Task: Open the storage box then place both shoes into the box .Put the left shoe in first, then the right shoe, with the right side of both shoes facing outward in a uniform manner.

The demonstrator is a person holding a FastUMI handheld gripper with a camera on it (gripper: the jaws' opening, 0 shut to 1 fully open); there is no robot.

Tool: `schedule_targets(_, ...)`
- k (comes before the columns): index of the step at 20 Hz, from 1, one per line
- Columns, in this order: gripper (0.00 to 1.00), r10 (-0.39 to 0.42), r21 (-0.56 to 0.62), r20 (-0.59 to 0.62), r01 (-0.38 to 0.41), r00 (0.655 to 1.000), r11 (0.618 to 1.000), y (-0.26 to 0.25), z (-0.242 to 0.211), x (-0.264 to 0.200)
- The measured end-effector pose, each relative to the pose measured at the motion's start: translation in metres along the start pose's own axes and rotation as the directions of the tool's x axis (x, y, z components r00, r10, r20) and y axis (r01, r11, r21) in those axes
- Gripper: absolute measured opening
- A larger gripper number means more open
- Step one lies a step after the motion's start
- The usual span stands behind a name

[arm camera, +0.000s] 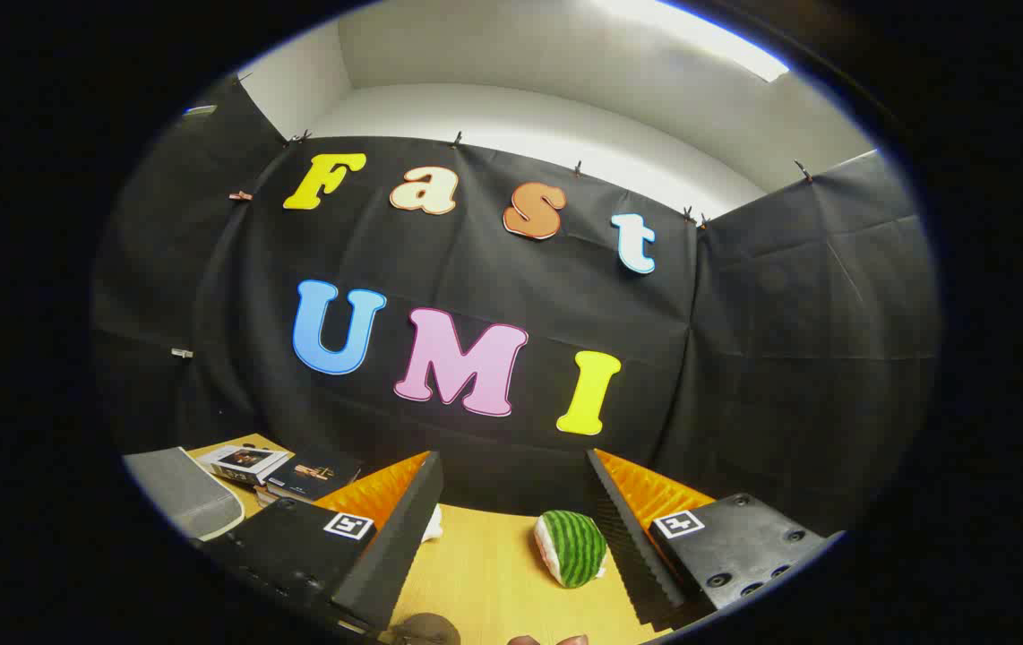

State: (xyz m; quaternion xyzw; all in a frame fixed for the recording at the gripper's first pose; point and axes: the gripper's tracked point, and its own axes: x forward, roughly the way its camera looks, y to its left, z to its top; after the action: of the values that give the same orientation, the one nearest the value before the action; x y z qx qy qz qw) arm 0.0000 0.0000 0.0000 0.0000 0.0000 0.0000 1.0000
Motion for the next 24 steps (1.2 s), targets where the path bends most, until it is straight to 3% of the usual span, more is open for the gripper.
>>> schedule_targets(24,0.97,0.117,-0.028,-0.042,-0.118,0.992,0.993,0.074,-0.007,-0.007)
